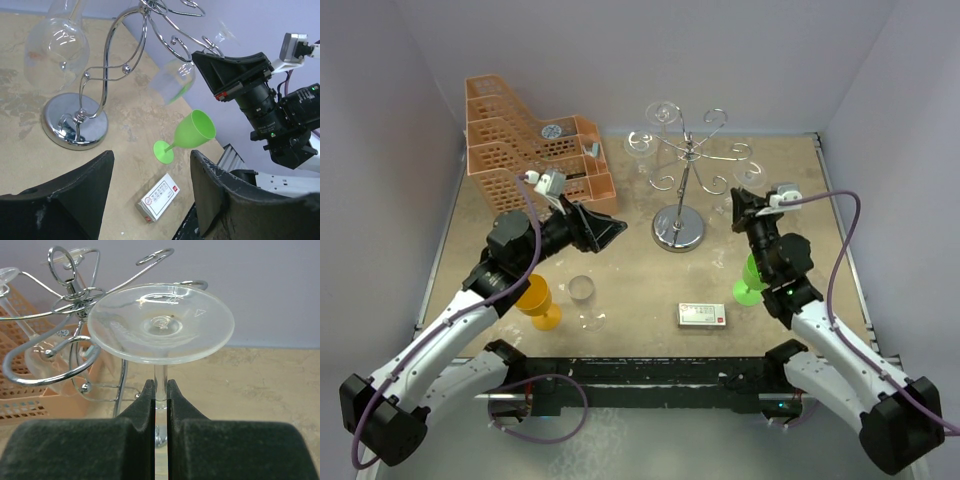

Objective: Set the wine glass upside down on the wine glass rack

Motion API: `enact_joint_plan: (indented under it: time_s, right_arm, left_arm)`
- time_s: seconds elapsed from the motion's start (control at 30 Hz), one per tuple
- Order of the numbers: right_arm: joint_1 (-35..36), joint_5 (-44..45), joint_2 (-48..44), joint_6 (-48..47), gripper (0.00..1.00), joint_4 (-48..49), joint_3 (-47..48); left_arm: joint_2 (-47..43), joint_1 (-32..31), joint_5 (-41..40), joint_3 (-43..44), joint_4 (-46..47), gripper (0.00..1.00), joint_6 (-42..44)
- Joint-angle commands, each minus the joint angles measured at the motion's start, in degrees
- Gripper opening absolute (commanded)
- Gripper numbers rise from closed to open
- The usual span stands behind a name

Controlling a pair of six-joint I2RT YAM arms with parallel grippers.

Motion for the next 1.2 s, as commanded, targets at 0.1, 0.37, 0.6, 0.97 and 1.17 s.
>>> enact_joint_plan:
  time_s: [0.1,0.37,0.6,0.97,1.17]
  right_arm:
    - [-10.18,-25.71,5.13,0.9,0.0,6.58,6.31]
    - [-11.88,-35.2,8.76,-1.77,0.0,3.38,9.47]
    - [-11.88,-38.02,10.67,-2.21,0.0,3.18,10.34]
    - [-11.89,-41.66,10.6,-2.22,0.0,2.55,9.96]
    - [-11.89,-43.01,9.91,-1.57,0.0,2.99,9.83]
  left_arm:
    - [1.15,0.13,-0.18,3.57,3.2,0.6,0.61]
    - [1.09,0.13,-4.03,5.49,-0.09,0.6,2.73]
    - [1.63,0.13,-4.06,5.56,0.57,0.6,2.34]
    - [1.67,0.13,-3.69,5.29,0.84,0.6,1.35]
    - [1.73,0.13,-3.57,5.28,0.79,0.6,1.15]
